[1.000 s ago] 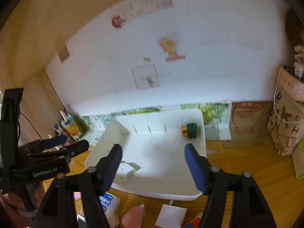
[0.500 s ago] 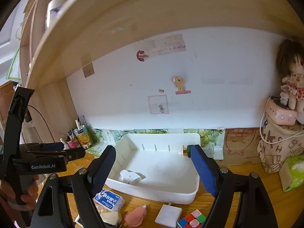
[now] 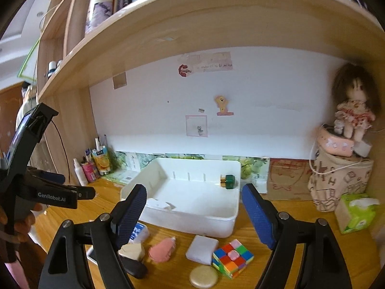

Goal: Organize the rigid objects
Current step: 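Withdraw both tools from the bin and move toward the gold tin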

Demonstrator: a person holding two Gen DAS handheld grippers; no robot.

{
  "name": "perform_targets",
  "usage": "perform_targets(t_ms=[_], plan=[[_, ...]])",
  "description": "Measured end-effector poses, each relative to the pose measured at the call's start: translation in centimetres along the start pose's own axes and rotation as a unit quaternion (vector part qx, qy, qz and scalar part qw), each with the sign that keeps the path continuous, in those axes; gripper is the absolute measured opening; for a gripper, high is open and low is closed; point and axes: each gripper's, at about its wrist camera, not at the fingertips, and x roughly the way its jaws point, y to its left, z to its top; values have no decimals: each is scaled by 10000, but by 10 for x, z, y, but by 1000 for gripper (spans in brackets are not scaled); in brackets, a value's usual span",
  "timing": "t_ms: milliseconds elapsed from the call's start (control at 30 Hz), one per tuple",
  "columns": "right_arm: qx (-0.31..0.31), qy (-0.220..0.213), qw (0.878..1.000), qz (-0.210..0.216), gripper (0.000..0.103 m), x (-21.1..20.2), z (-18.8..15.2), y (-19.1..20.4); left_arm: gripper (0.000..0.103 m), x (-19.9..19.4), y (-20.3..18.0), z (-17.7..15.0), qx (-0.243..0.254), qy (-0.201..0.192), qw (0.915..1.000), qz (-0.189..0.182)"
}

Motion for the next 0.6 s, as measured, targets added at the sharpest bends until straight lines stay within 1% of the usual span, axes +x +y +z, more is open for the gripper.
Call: perform_targets(t_ms=[133, 233, 333, 467, 600], plan=[[-88, 16, 9998, -158, 82, -7, -10, 14, 97, 2, 11, -11, -49, 182, 9996, -227], [-169, 91, 9994, -305, 82, -10, -16, 25, 97, 6, 17, -19, 92, 361, 9989, -291], [-228, 196, 9985, -460, 82, -12, -22, 37, 97, 10, 23, -26, 242, 547, 9972, -441], [-181, 380, 9967, -690, 82, -15, -33, 50, 97, 13, 26, -37, 554, 671, 9943, -620], [116, 473, 9937, -1009, 82, -26, -42, 59, 97, 18, 24, -48, 986, 815, 9890, -747]])
